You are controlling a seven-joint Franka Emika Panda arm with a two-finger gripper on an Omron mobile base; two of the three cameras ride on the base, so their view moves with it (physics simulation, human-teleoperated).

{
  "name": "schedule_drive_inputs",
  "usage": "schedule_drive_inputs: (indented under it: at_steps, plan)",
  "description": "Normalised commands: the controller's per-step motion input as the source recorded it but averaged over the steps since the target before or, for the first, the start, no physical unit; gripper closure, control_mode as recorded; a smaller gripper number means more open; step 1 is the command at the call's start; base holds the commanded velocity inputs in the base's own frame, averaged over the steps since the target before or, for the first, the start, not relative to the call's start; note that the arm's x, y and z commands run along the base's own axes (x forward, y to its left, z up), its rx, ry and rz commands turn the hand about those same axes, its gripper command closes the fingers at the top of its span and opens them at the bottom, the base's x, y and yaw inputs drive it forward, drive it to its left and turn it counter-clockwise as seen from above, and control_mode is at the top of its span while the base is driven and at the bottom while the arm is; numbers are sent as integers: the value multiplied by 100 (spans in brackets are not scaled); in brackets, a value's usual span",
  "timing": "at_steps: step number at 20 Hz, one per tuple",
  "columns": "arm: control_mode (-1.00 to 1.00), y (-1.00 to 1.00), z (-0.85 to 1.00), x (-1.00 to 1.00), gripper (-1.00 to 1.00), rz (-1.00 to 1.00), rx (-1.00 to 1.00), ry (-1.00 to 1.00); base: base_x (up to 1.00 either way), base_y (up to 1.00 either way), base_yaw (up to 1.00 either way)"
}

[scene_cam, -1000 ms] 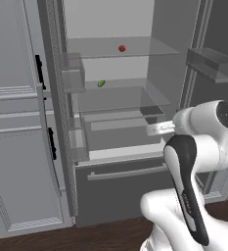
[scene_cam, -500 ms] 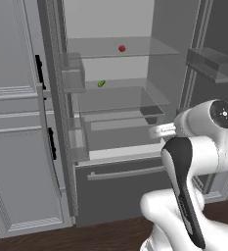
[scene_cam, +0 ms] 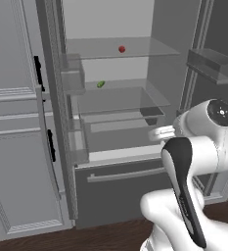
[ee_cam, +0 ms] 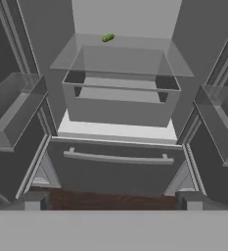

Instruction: Take the strawberry from the fridge and place it on top of the pancake, located on the dining counter.

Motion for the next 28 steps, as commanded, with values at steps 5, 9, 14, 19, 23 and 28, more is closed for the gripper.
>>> schedule_drive_inputs:
  at_steps: [5,9,14,19,23,28]
  plan:
    - [100,0,0,0,-100,0,0,0,69,1,-7]
    - [100,0,0,0,-100,0,0,0,65,-1,-3]
    - [100,0,0,0,-100,0,0,0,72,0,-1]
    - [100,0,0,0,-100,0,0,0,49,0,0]
    - [100,0,0,0,-100,0,0,0,28,0,0]
    - [-100,0,28,4,-100,0,2,0,19,0,0]
